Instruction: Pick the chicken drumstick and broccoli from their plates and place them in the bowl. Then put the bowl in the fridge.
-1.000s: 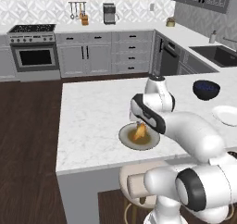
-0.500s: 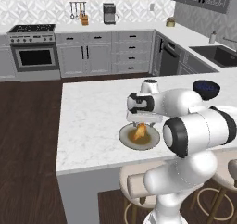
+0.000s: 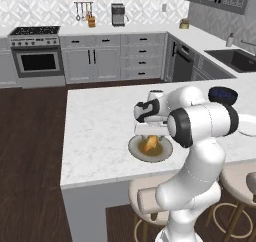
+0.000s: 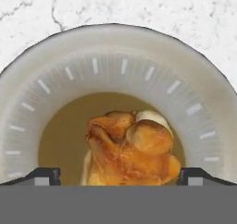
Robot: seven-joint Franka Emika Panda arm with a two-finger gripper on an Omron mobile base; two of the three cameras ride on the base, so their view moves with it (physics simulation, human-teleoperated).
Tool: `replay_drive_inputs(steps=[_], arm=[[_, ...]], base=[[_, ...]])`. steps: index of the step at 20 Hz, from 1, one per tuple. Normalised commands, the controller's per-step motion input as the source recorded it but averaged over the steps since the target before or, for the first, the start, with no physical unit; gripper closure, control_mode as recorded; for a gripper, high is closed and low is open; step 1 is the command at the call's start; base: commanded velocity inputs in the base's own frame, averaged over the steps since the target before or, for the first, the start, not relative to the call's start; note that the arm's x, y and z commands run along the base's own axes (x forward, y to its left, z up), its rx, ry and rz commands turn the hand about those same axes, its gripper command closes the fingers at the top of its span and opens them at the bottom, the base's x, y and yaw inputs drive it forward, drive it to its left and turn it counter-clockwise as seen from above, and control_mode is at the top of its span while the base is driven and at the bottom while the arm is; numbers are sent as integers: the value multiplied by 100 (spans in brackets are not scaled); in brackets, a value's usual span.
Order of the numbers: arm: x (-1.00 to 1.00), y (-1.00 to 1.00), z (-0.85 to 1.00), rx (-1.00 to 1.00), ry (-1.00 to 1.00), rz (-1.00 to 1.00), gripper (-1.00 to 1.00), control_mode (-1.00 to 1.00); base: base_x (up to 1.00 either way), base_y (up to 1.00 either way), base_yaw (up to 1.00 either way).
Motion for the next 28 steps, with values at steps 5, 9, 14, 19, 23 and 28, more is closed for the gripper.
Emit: replay_drive_inputs(steps=[5,9,14,19,23,28], arm=[[15,0,-46,0,14,0,-100,-100],[-9,7,-24,0,7,0,100,-100],[-46,15,-1,0,0,-1,100,-100],[-74,0,21,0,-7,-6,100,-100],[-100,0,71,0,-19,-1,100,-100],[-92,0,97,0,-17,0,100,-100]], base=[[0,0,0],[0,0,0],[0,0,0],[0,0,0],[0,0,0],[0,0,0]])
